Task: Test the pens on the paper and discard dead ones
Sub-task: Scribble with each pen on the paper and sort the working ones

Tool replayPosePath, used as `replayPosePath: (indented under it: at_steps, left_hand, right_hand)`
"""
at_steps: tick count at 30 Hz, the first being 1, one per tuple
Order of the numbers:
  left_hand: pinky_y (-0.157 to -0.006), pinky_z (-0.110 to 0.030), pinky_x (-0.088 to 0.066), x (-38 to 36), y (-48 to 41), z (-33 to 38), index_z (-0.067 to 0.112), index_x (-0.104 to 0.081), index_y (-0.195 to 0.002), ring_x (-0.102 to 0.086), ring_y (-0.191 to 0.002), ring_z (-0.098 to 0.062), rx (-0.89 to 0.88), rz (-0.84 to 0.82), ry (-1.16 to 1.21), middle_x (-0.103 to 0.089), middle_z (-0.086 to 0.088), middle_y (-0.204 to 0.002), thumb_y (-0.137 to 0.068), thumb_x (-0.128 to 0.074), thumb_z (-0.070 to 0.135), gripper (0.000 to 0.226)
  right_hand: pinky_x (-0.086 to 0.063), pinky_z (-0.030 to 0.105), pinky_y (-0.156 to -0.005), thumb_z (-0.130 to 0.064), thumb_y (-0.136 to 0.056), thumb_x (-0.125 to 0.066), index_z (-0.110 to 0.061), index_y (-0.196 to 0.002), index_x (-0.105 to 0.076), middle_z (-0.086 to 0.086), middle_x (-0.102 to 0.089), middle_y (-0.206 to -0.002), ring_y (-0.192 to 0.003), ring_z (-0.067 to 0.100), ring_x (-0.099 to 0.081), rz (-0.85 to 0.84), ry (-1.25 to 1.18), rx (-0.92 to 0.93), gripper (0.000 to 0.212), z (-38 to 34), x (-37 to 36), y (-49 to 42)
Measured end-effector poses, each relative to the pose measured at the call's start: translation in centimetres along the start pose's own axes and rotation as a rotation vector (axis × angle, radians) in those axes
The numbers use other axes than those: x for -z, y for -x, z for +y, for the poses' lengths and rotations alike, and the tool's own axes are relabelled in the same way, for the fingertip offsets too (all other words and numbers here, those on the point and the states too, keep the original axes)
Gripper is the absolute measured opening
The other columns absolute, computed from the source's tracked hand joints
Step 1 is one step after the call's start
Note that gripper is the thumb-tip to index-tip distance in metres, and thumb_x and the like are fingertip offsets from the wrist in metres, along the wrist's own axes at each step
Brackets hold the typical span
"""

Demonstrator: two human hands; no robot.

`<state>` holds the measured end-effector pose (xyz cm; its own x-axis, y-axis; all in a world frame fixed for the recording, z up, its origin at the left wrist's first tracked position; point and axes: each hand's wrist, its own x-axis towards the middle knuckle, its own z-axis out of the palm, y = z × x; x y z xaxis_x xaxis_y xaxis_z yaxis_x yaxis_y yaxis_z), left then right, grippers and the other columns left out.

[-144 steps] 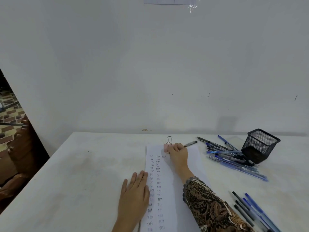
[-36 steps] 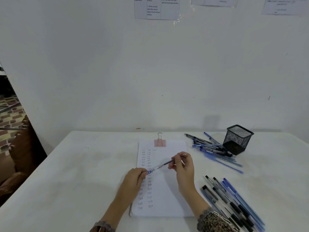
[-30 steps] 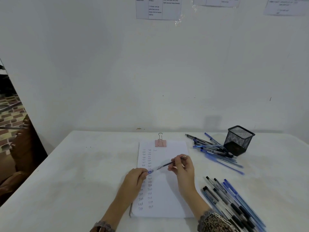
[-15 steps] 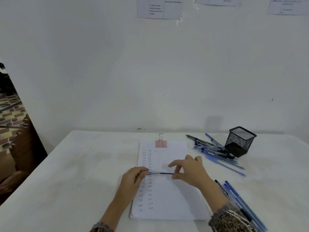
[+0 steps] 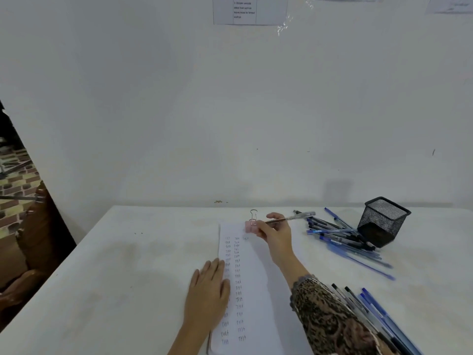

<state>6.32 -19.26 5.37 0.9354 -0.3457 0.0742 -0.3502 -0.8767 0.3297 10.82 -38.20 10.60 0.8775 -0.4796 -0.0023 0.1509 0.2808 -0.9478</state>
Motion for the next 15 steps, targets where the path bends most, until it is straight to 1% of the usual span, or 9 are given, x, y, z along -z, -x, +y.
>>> replayPosePath:
  at_steps: [1, 3, 4, 6, 7, 9, 10, 12, 15]
  left_hand:
    - [-0.116, -0.027, 0.003, 0.0, 0.1, 0.0, 0.022, -0.006, -0.148, -0.001, -0.143, -0.008, -0.004, 0.007, 0.000, -0.005, 0.009, -0.156, -0.090, -0.001, 0.046, 0.063]
    - [-0.116, -0.027, 0.003, -0.1, 0.0, -0.1, 0.022, -0.006, -0.148, 0.000, -0.143, -0.007, -0.013, 0.021, -0.007, -0.004, 0.009, -0.156, -0.090, 0.000, 0.047, 0.064]
    - [-0.115, -0.027, 0.003, -0.2, -0.1, -0.1, 0.023, -0.006, -0.148, 0.000, -0.143, -0.007, -0.016, 0.026, -0.006, -0.004, 0.010, -0.156, -0.087, 0.003, 0.049, 0.068]
    - [-0.115, -0.026, 0.004, -0.1, -0.1, -0.1, 0.024, -0.007, -0.148, 0.000, -0.143, -0.006, -0.018, 0.033, 0.012, -0.004, 0.011, -0.156, -0.069, 0.016, 0.053, 0.087]
    - [-0.115, -0.026, 0.005, -0.1, -0.1, -0.1, 0.024, -0.007, -0.148, 0.001, -0.143, -0.006, -0.016, 0.036, 0.014, -0.004, 0.011, -0.156, -0.064, 0.019, 0.052, 0.092]
    - [-0.114, -0.025, 0.005, -0.3, -0.2, -0.2, 0.025, -0.006, -0.148, 0.001, -0.143, -0.005, -0.012, 0.050, 0.015, -0.003, 0.012, -0.156, -0.061, 0.021, 0.052, 0.095]
    - [-0.114, -0.025, 0.005, -0.3, -0.2, -0.2, 0.025, -0.006, -0.148, 0.001, -0.143, -0.005, -0.012, 0.053, 0.015, -0.003, 0.012, -0.156, -0.061, 0.021, 0.052, 0.095]
    - [-0.113, -0.024, 0.006, -0.5, -0.3, -0.3, 0.025, -0.007, -0.148, 0.000, -0.143, -0.005, -0.010, 0.054, 0.014, -0.005, 0.012, -0.156, -0.062, 0.020, 0.052, 0.094]
    - [-0.109, -0.023, 0.007, -1.0, -0.5, -0.5, 0.024, -0.014, -0.147, -0.006, -0.143, -0.007, -0.010, 0.088, 0.057, -0.012, 0.010, -0.155, -0.066, 0.014, 0.053, 0.090]
  right_hand:
    - [-0.043, 0.021, -0.045, 0.019, -0.081, -0.053, -0.012, -0.079, -0.046, 0.012, -0.054, -0.057, -0.043, 0.016, -0.049, -0.010, 0.045, 0.007, 0.031, 0.4, -0.3, -0.3]
    - [-0.034, 0.019, -0.042, 0.021, -0.079, -0.048, -0.016, -0.065, -0.042, 0.007, -0.047, -0.053, -0.045, 0.018, -0.036, -0.013, 0.142, 0.001, 0.039, 1.1, -1.0, -1.0]
    - [-0.032, 0.019, -0.043, 0.019, -0.077, -0.049, -0.020, -0.057, -0.037, 0.003, -0.039, -0.052, -0.047, 0.016, -0.030, 0.005, 0.179, 0.005, 0.046, 1.5, -1.3, -1.4]
    - [-0.031, 0.022, -0.053, 0.012, -0.074, -0.056, -0.026, -0.048, -0.025, -0.004, -0.026, -0.052, -0.053, 0.016, -0.023, 0.048, 0.236, 0.019, 0.056, 2.3, -1.8, -1.8]
    - [-0.031, 0.026, -0.058, 0.010, -0.074, -0.056, -0.026, -0.049, -0.021, -0.006, -0.024, -0.052, -0.055, 0.016, -0.023, 0.057, 0.247, 0.028, 0.056, 2.8, -2.0, -1.7]
    - [-0.031, 0.026, -0.060, 0.011, -0.078, -0.053, -0.024, -0.053, -0.020, -0.012, -0.025, -0.048, -0.052, 0.012, -0.025, 0.031, 0.264, 0.037, 0.053, 3.4, -2.2, -1.4]
    - [-0.032, 0.024, -0.059, 0.012, -0.079, -0.051, -0.023, -0.054, -0.020, -0.015, -0.026, -0.045, -0.048, 0.008, -0.025, 0.015, 0.285, 0.047, 0.052, 3.4, -2.2, -1.3]
    - [-0.036, 0.022, -0.061, 0.012, -0.080, -0.049, -0.023, -0.051, -0.022, -0.017, -0.027, -0.041, -0.043, 0.004, -0.026, -0.021, 0.325, 0.075, 0.053, 3.4, -2.2, -1.1]
    - [-0.038, 0.016, -0.059, 0.012, -0.080, -0.048, -0.022, -0.050, -0.022, -0.016, -0.028, -0.040, -0.041, 0.002, -0.027, -0.028, 0.353, 0.097, 0.052, 3.3, -2.2, -1.0]
